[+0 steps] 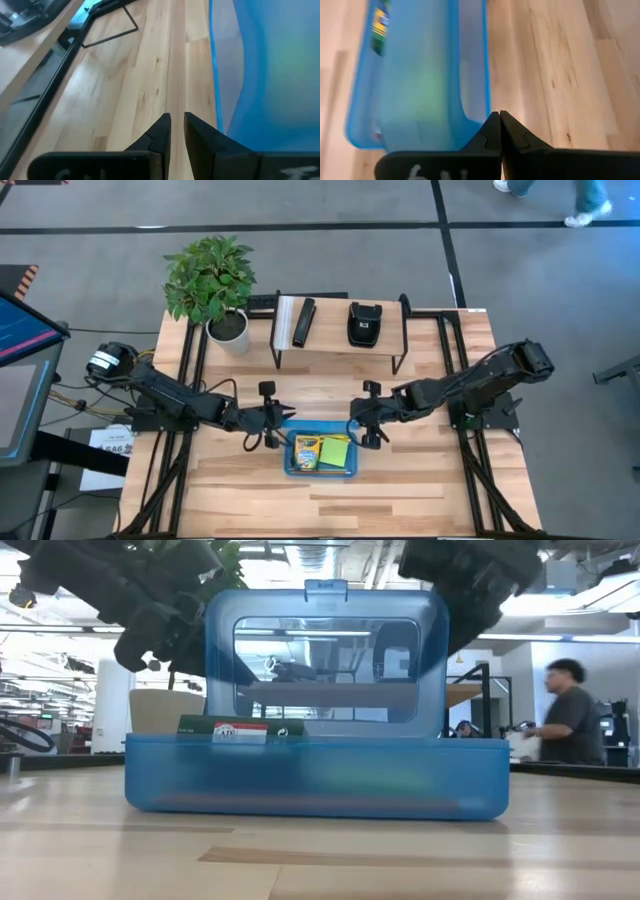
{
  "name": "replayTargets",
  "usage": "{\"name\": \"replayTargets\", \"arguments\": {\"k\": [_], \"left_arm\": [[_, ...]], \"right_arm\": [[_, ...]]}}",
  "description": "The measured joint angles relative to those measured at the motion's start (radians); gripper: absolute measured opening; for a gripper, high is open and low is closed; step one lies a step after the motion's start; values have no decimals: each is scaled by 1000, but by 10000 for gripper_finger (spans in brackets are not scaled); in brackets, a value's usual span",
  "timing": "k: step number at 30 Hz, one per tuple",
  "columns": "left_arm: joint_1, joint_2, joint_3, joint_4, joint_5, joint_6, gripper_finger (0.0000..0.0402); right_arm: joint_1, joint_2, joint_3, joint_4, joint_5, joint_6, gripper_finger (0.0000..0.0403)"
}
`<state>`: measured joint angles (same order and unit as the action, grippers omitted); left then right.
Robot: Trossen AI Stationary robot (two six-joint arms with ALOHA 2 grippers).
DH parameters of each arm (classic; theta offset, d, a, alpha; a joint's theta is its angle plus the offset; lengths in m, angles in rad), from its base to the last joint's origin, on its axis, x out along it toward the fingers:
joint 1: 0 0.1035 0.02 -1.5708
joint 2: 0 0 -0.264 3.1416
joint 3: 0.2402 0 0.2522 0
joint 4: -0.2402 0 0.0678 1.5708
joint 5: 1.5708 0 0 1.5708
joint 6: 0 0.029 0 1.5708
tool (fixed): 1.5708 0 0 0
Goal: Pack school essentials
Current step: Close the blue supply box
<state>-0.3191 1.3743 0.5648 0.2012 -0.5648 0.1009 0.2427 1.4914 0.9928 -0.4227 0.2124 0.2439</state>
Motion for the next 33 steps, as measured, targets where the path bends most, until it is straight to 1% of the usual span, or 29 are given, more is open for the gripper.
{"name": "replayTargets", "arguments": {"k": [5,9,12,14,16,18,20,22,26,29,33], "left_arm": [[-32,-3,0,0,-1,-12,43],[-69,-7,5,-2,0,-54,43],[-109,-7,23,0,11,-80,43],[-138,-7,35,0,11,-106,43],[-169,-7,44,1,11,-134,43],[-197,-5,49,6,11,-156,43],[-220,3,50,11,15,-179,43],[-235,8,49,23,22,-213,43],[-263,29,48,51,33,-260,43],[-281,59,48,77,37,-292,43],[-300,130,49,178,65,-307,43]], "right_arm": [[29,0,9,83,-3,2,8],[52,2,9,183,-54,20,8],[80,22,10,253,-65,34,8],[97,25,9,266,-69,44,8],[109,55,13,321,-72,59,8],[120,84,8,314,-76,68,8],[127,136,9,383,-84,74,8],[127,179,10,399,-94,82,8],[127,268,8,462,-135,106,8],[133,301,8,513,-140,125,8],[154,316,8,557,-141,133,8]]}}
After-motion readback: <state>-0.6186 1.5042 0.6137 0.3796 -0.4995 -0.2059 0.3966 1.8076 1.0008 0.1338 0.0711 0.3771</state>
